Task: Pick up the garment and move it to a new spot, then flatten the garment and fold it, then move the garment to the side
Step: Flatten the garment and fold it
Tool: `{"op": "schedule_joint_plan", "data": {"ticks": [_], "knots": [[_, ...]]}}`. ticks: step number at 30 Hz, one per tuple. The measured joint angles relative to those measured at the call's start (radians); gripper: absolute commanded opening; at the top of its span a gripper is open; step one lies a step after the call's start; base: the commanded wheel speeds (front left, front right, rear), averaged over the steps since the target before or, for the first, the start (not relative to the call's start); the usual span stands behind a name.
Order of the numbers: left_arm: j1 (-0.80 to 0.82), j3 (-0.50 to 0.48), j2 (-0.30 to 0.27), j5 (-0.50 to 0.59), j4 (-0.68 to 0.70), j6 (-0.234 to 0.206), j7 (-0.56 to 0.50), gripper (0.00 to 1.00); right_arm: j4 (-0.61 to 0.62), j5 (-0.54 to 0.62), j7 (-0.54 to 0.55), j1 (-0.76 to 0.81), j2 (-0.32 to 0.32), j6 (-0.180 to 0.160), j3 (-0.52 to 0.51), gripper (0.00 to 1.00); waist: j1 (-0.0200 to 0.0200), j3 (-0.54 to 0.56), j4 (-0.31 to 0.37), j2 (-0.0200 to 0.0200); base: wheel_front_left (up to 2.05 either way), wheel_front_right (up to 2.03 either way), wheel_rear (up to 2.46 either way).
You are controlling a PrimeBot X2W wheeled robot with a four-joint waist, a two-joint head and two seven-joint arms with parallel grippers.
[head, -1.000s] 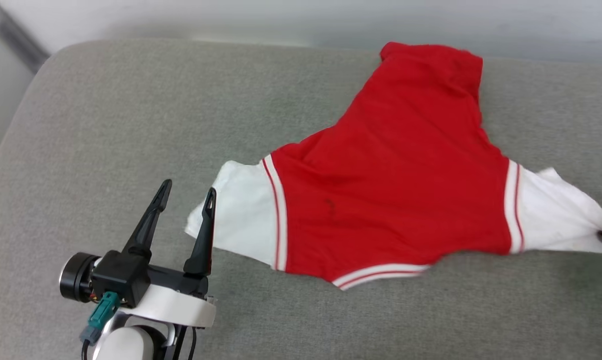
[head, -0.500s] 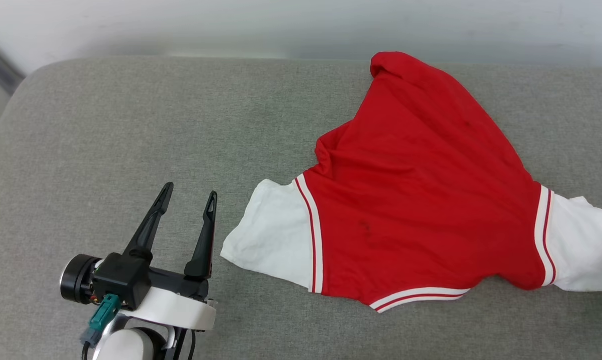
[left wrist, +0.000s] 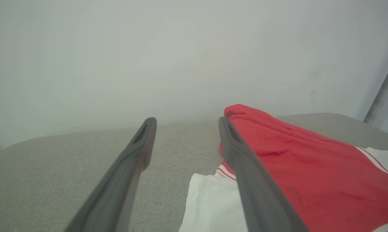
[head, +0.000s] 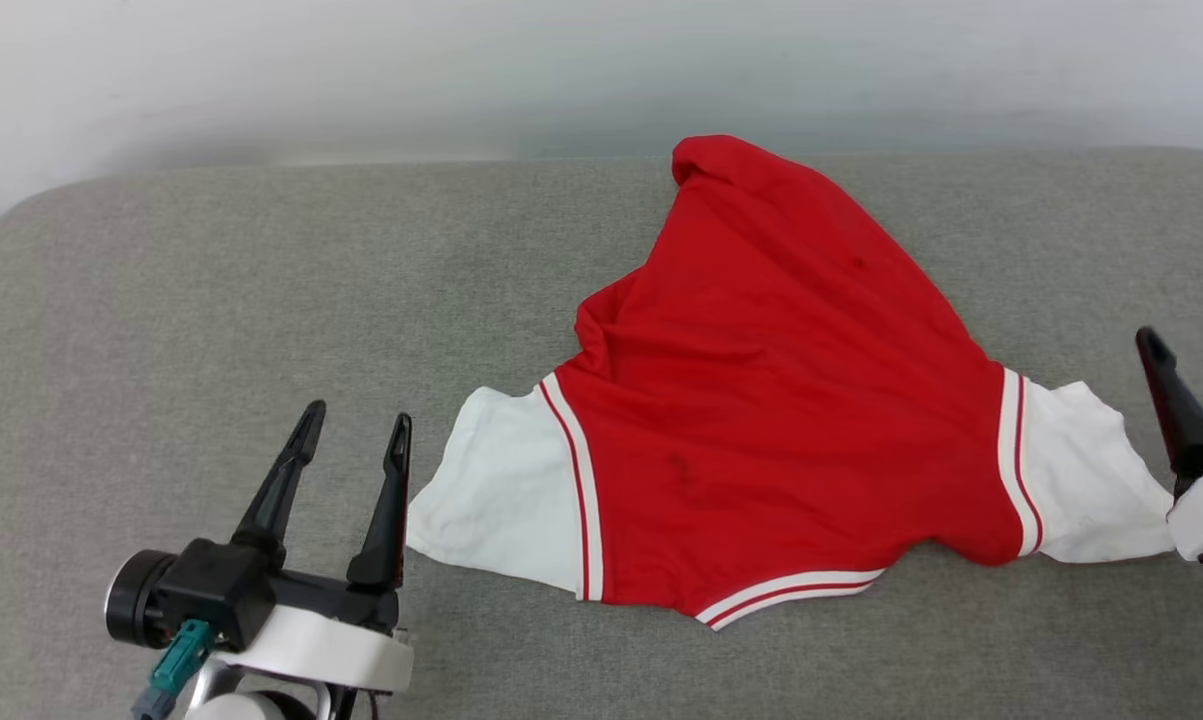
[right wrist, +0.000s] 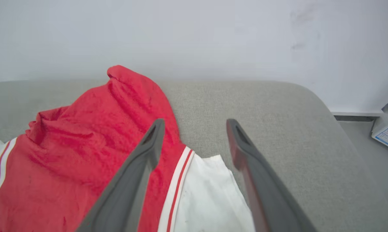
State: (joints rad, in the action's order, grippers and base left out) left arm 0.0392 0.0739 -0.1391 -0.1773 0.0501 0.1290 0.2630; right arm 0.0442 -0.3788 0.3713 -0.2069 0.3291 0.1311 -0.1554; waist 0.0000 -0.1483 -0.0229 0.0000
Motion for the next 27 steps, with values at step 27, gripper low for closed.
{"op": "schedule_joint_plan", "data": {"ticks": [27], "knots": [[-0.012, 0.076, -0.249, -0.006, 0.181, -0.061, -0.873, 1.00, 0.173, -0.026, -0.540, 0.103, -0.228, 0.000, -0.037, 1.00, 0.0001, -0.153, 0.120, 0.0000, 0.00, 0.00, 0.00]]}}
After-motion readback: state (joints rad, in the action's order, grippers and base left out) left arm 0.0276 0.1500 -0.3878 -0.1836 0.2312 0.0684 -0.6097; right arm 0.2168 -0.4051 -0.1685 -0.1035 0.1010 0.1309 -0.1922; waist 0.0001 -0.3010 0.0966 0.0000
